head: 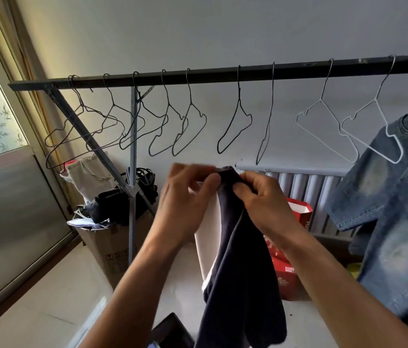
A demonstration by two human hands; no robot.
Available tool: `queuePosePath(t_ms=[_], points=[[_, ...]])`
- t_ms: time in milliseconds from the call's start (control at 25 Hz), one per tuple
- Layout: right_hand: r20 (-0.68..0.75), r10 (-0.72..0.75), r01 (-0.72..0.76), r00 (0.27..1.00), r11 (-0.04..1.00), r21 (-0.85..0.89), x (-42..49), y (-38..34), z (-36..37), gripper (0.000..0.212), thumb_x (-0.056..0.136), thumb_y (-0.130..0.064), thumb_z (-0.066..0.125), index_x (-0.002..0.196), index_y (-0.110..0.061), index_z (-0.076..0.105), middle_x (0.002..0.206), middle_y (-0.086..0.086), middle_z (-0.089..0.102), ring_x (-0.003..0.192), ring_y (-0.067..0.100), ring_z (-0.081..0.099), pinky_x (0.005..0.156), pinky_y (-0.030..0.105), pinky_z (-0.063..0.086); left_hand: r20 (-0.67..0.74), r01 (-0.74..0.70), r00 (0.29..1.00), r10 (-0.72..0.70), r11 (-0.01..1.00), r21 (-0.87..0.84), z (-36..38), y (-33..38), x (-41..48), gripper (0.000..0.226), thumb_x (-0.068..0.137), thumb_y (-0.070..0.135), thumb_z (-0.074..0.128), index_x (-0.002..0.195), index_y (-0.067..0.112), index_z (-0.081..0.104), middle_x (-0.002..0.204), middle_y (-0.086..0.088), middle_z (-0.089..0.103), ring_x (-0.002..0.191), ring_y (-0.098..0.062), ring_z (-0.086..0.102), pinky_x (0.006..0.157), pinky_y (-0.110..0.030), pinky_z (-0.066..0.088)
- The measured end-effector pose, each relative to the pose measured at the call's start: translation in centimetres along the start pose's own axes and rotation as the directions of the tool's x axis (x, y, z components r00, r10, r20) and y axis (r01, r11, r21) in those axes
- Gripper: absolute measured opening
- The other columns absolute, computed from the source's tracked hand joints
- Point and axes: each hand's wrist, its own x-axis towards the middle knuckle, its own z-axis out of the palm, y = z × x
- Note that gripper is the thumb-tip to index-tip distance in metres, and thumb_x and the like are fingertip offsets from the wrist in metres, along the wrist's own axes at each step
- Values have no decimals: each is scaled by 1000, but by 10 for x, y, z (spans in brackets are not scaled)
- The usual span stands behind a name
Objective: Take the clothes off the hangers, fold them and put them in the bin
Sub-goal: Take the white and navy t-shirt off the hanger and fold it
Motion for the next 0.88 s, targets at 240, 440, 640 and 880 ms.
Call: queuePosePath(t_ms=[240,440,640,880], points=[[76,-68,57,995,988,142,1,-8,-12,18,99,-15,51,97,-15,69,92,8,71,93,24,66,83,37,55,371,-107,927,52,986,130,-11,2,49,30,75,53,69,66,25,62,62,13,51,60,-3,46,60,-24,38],[14,-53,53,998,998,21,-1,12,-16,11,94,-12,55,99,-15,63,94,8,69,92,23,66,84,48,56,418,-211,897,142,970,124,-1,9,61,34,88,31,69,65,7,59,57,2,43,55,-8,37,55,-28,33],[106,44,-37,993,997,-64,-14,37,-13,14,92,-11,54,99,-17,65,94,2,70,89,15,68,85,43,56,419,-233,893,163,965,120,-7,15,65,38,87,33,69,64,6,55,57,5,40,56,-8,35,55,-29,32],[317,132,-179,939,976,124,-24,51,-20,17,86,-21,68,103,-24,67,100,-3,74,95,10,70,78,24,56,407,-215,896,176,975,52,-42,20,72,37,92,27,64,70,-2,55,63,-3,42,61,-10,38,56,-27,32]])
